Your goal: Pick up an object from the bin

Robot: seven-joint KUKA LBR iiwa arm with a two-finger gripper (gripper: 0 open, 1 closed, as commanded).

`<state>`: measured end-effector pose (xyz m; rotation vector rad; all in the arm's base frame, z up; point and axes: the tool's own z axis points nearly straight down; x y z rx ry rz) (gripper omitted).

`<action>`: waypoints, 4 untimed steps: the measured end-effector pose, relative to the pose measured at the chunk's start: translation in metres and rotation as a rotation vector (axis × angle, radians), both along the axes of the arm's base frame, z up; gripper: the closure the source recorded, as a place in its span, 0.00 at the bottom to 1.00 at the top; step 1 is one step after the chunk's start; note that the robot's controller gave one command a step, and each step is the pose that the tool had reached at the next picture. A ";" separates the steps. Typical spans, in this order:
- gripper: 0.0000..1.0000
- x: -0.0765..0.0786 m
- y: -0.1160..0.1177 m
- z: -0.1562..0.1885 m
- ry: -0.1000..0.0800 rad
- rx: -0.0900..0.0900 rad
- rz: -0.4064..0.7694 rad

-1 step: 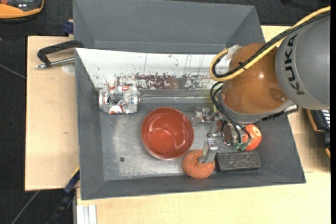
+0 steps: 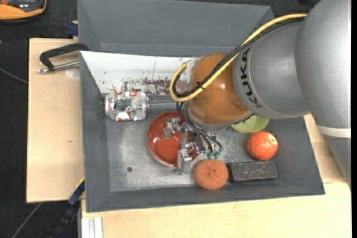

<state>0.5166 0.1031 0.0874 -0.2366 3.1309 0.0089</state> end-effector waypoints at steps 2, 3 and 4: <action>0.00 0.065 -0.081 -0.015 -0.013 0.000 0.069; 0.00 0.082 -0.159 -0.015 -0.022 -0.002 0.144; 0.00 0.043 -0.142 -0.016 -0.025 -0.003 0.344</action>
Offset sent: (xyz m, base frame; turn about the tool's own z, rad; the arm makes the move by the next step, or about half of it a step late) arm 0.0461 -0.1050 -0.0065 -0.0560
